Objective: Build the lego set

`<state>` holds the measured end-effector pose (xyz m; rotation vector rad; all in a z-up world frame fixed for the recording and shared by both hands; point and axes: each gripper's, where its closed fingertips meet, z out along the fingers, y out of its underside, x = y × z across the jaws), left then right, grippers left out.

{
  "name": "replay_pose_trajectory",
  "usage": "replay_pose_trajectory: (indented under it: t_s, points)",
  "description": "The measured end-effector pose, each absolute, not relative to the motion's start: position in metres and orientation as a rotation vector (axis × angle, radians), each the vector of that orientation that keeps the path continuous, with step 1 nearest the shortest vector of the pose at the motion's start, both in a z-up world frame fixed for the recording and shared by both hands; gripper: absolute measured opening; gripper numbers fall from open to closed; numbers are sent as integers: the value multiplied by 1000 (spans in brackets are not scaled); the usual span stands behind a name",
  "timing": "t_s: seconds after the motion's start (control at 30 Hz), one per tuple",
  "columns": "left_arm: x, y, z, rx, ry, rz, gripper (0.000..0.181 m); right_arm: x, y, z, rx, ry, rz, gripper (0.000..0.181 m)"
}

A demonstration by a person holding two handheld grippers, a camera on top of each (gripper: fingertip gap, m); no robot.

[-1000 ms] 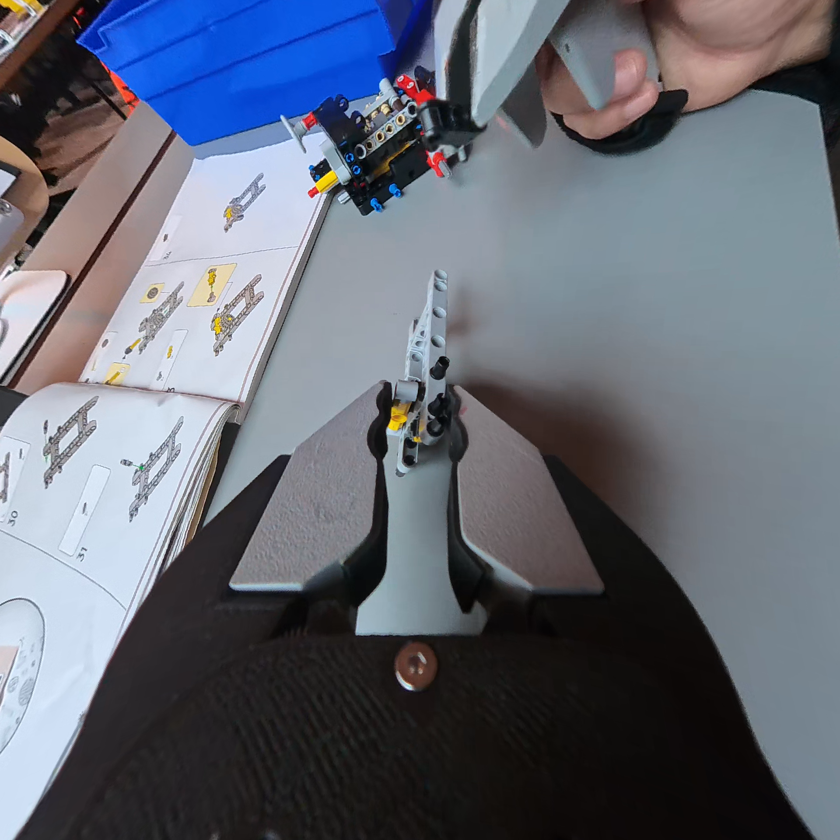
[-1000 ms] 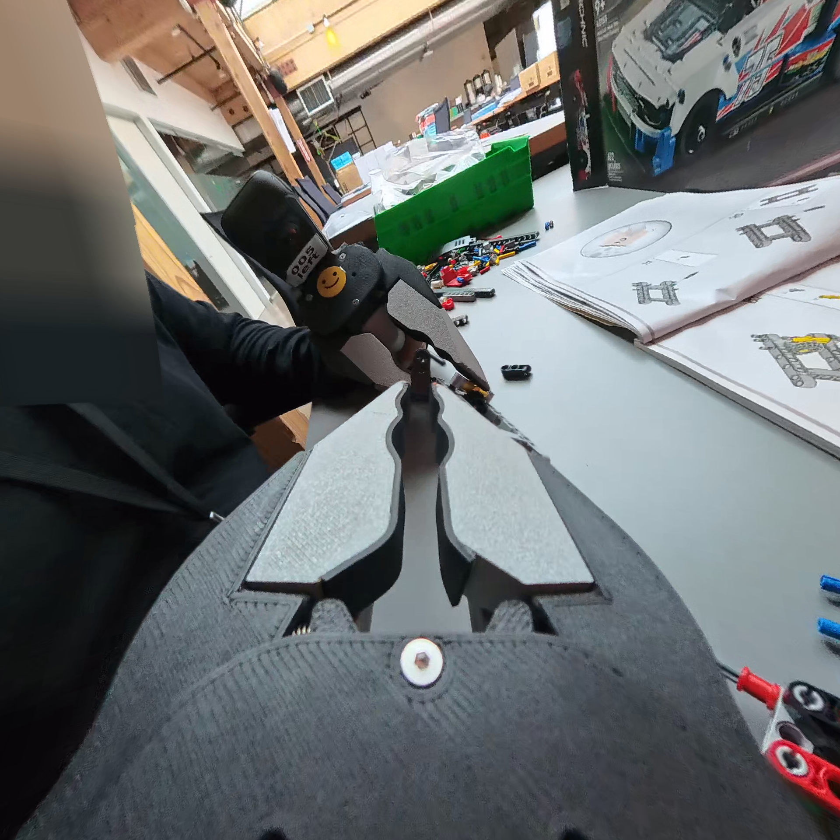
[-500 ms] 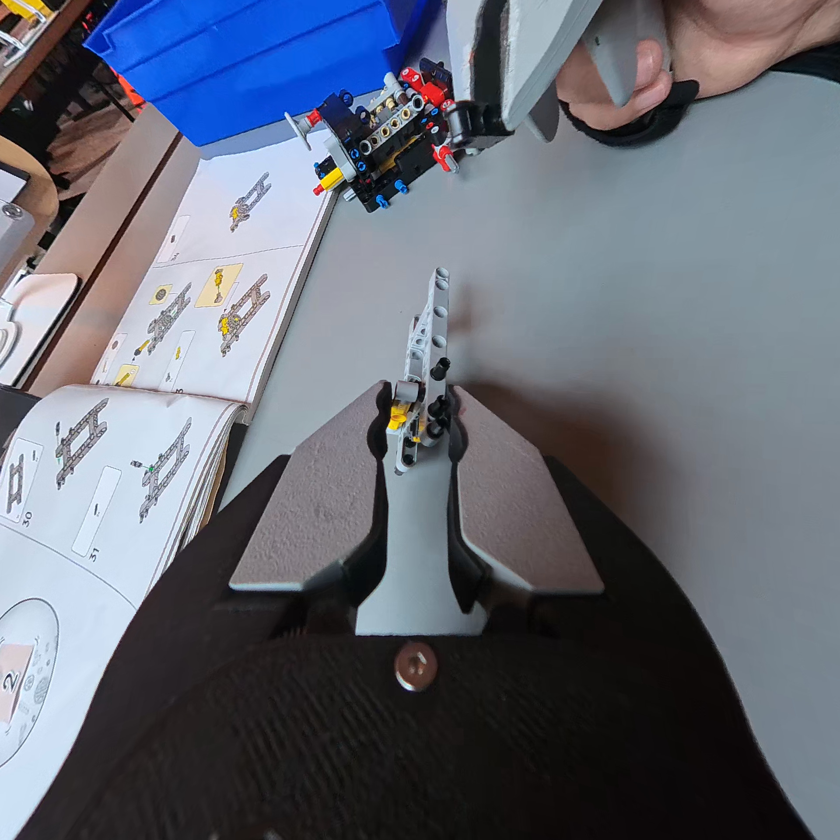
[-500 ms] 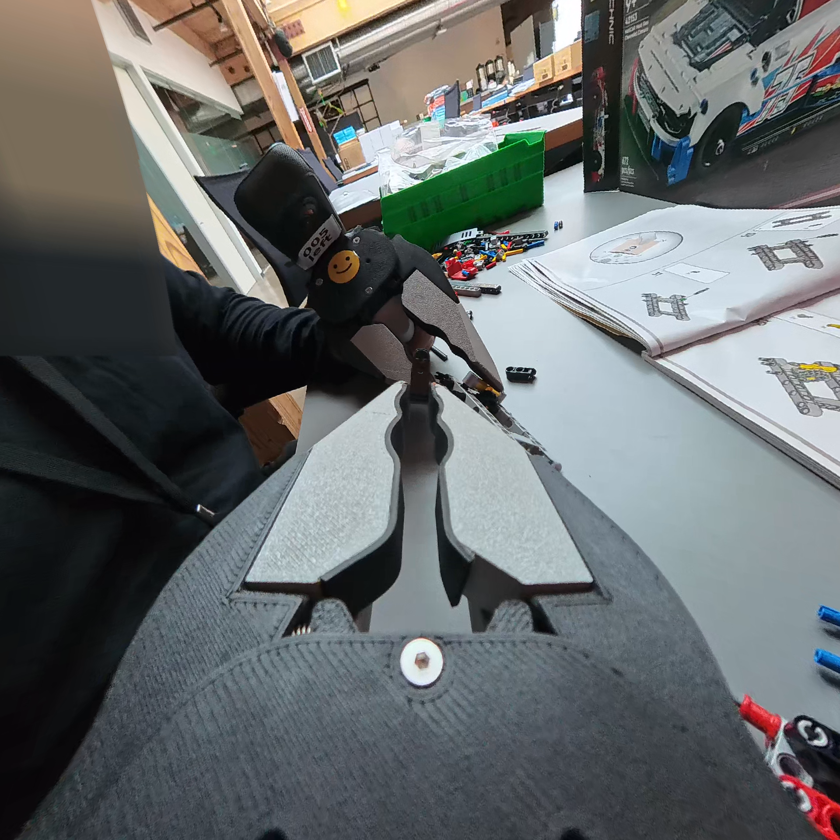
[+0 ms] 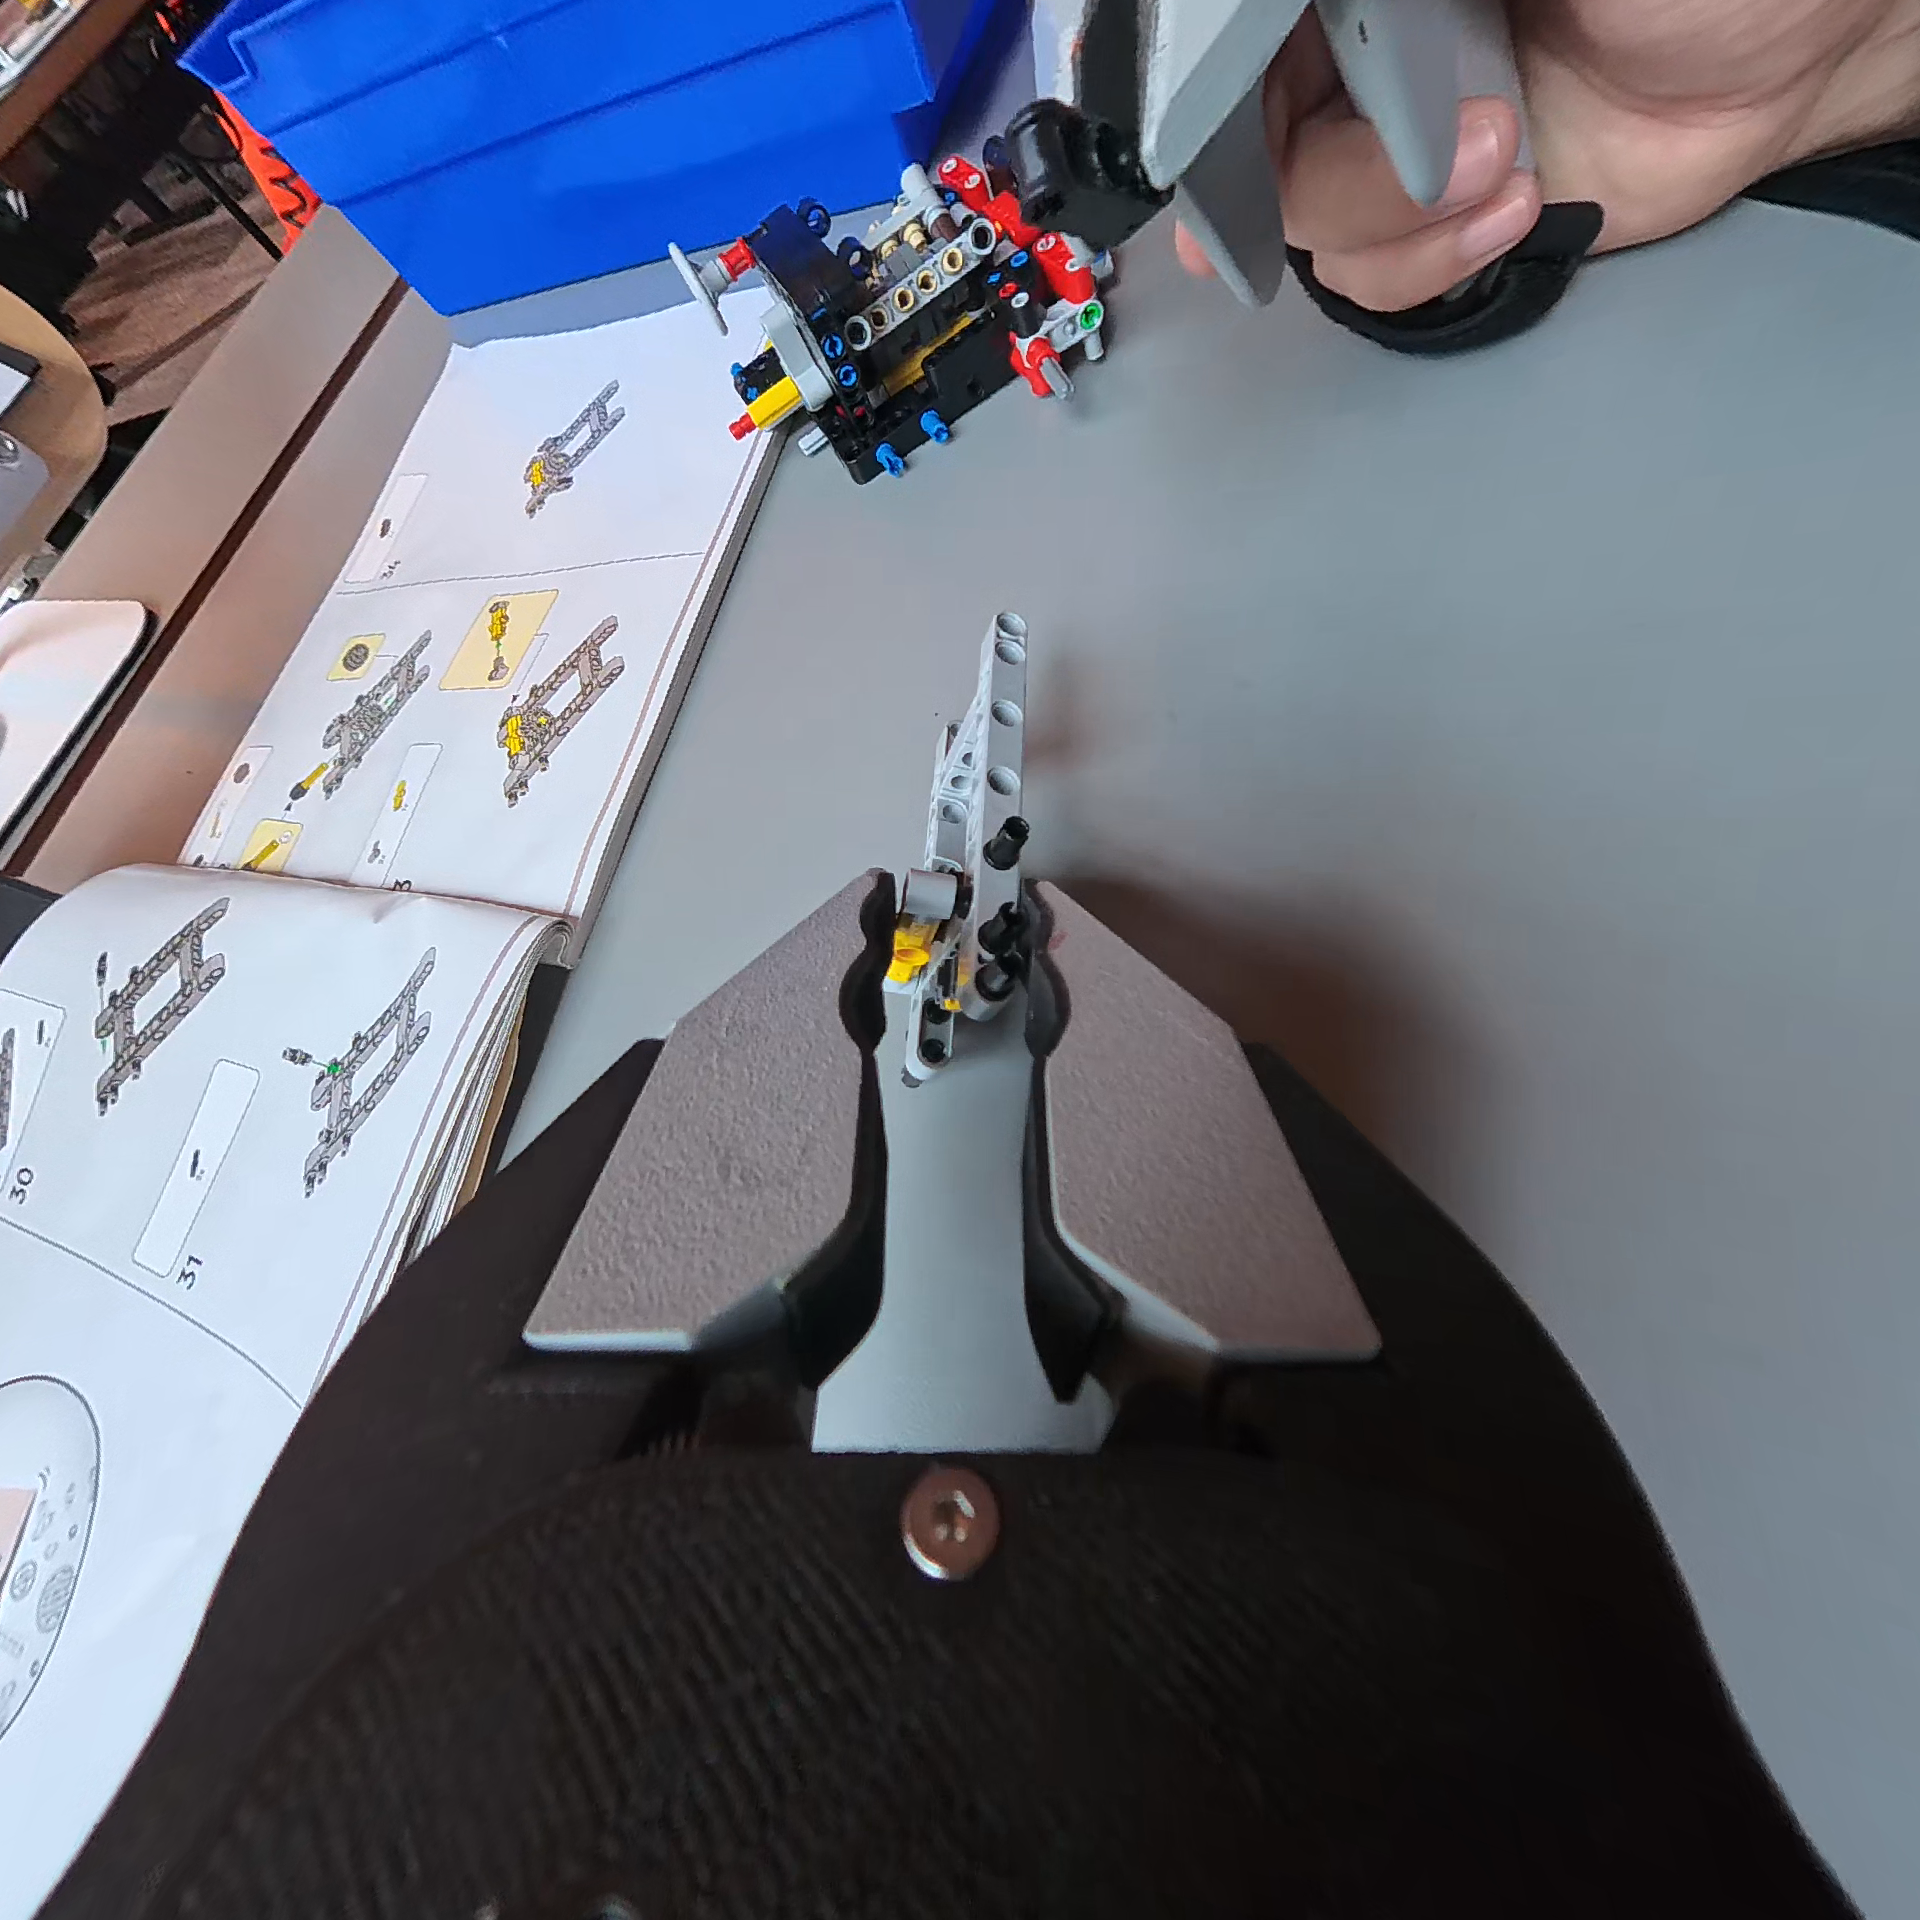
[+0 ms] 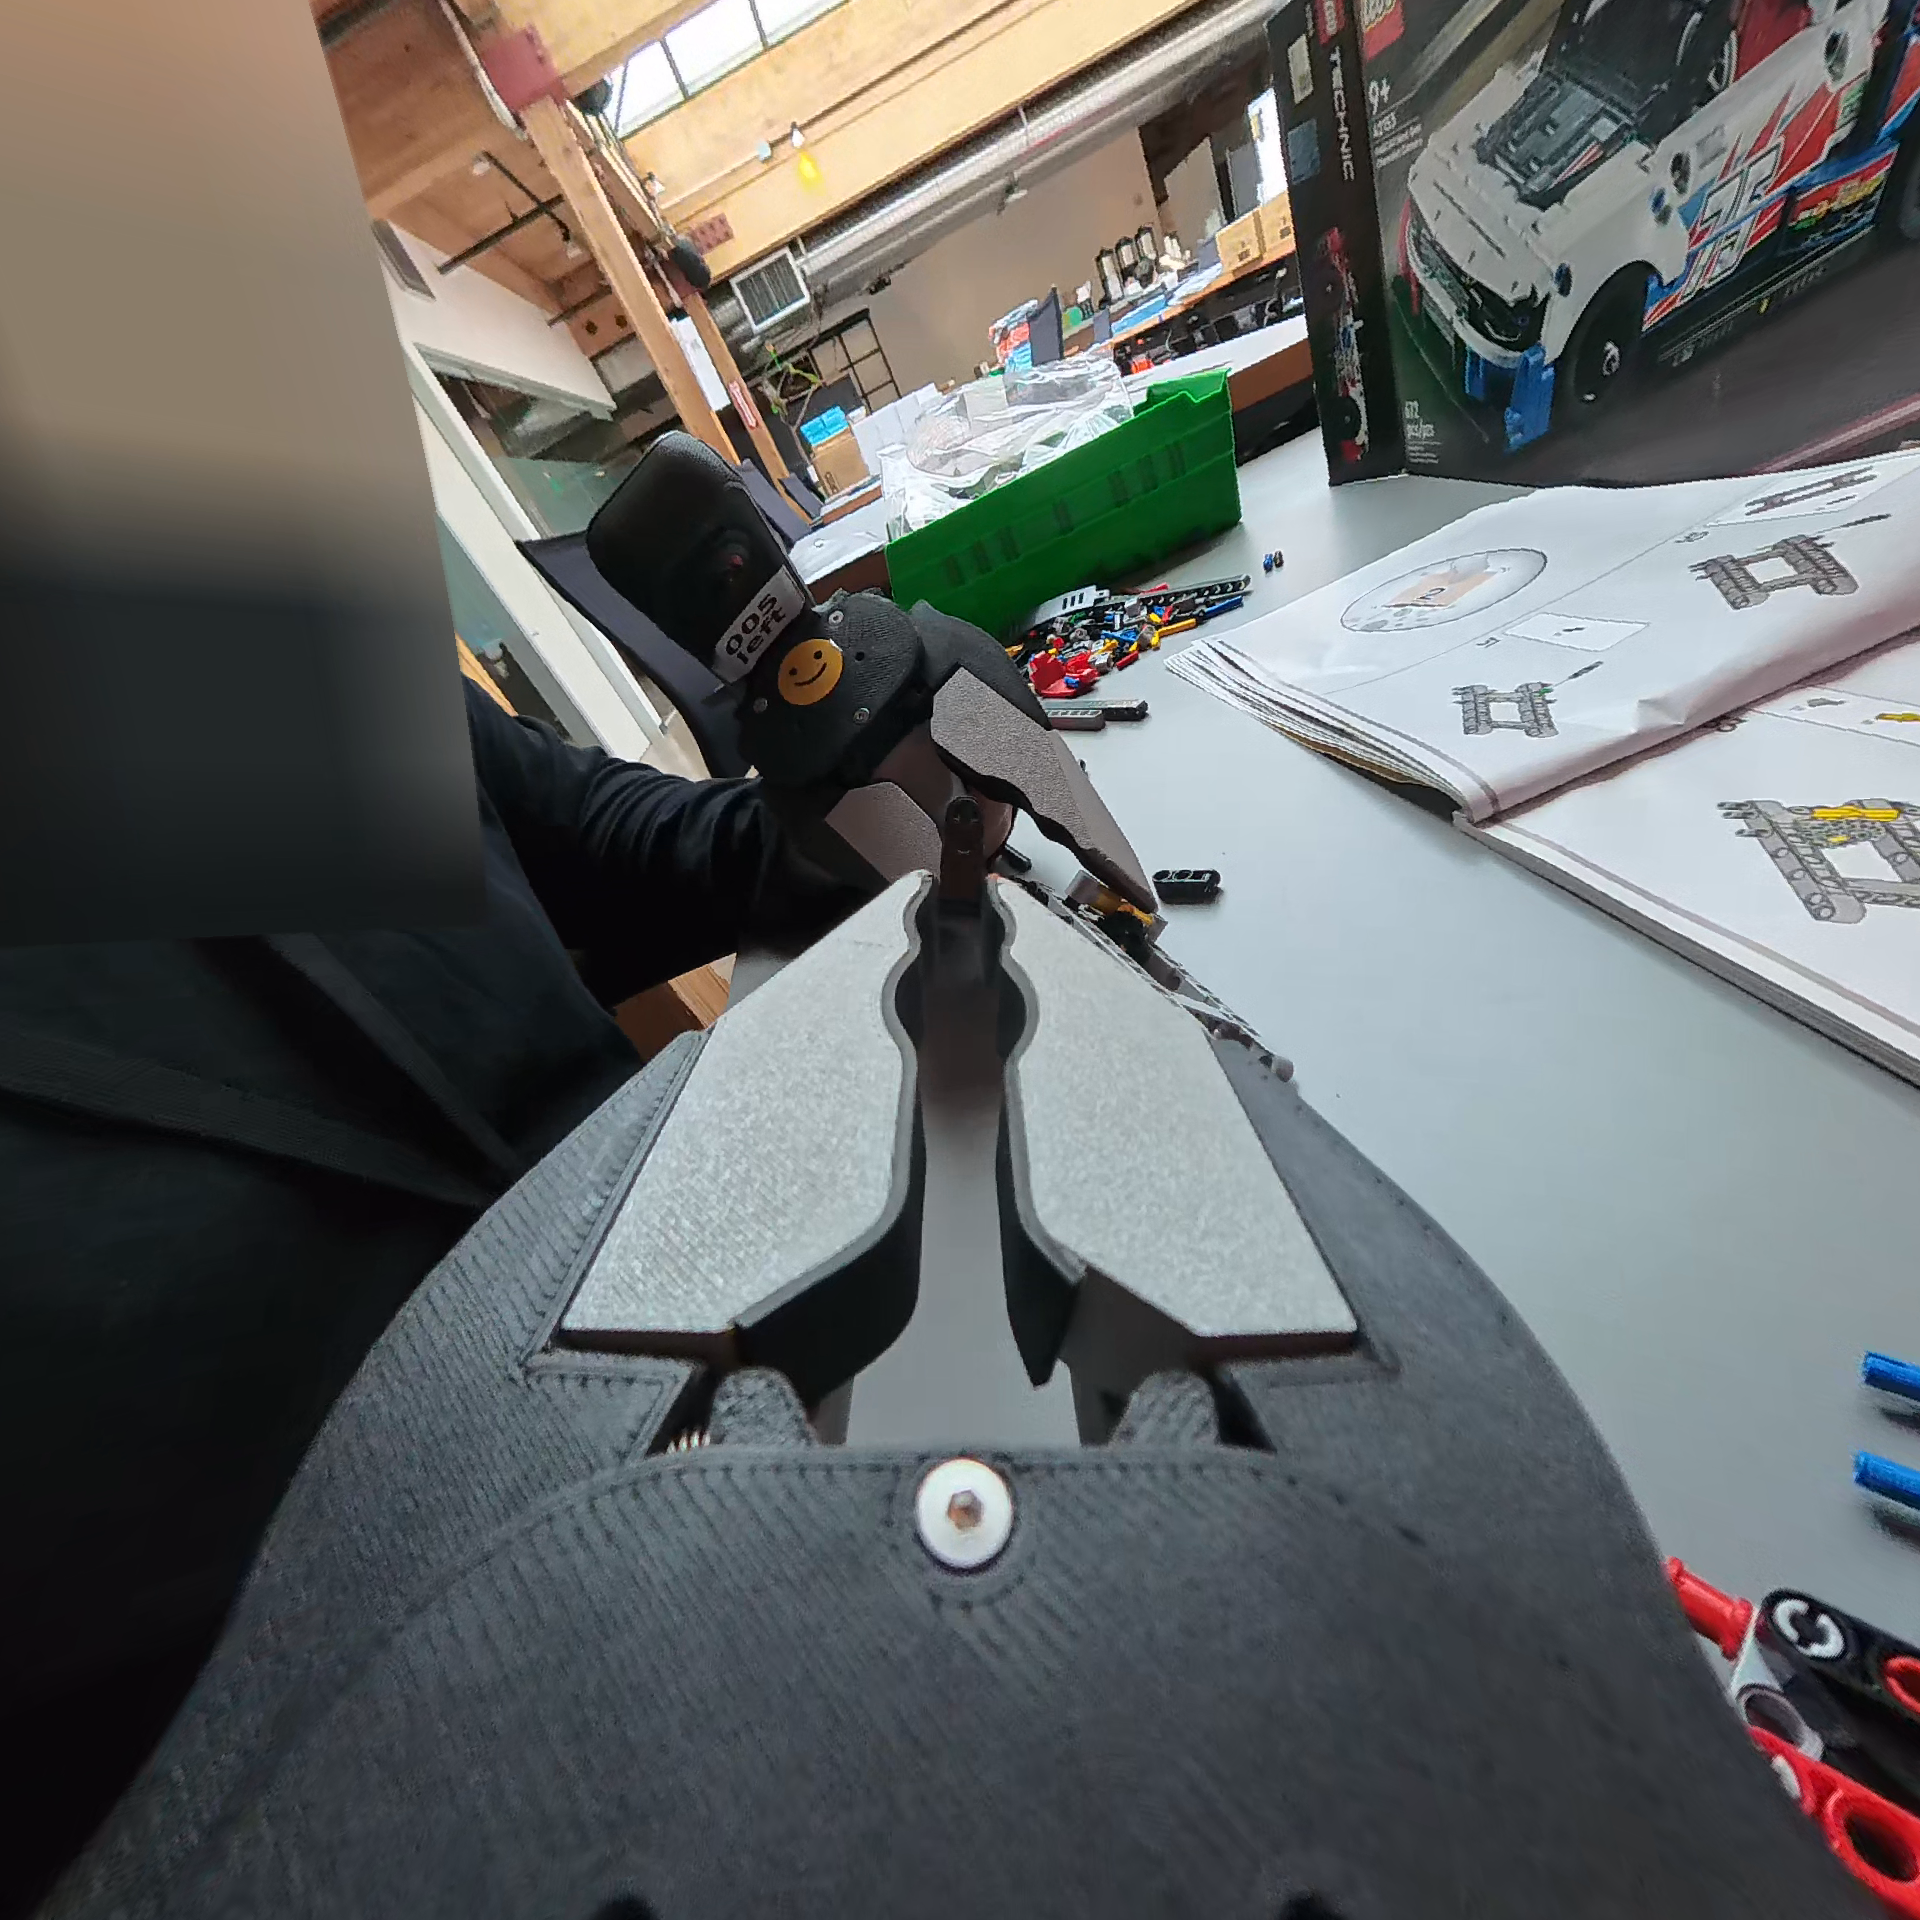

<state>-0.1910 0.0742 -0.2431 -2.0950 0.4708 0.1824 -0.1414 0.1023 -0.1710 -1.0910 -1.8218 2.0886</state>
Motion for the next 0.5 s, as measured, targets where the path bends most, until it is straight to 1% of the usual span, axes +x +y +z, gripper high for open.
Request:
replay_pose_trajectory:
  t_s: [0.3,0.5]
  points:
    - [-191,74,-243,-2095,471,191,21,-147,104,-177,-1157,-1818,2022,4]
    - [-189,74,-243,-2090,486,208,21,-144,102,-174,-1145,-1801,2059,4]
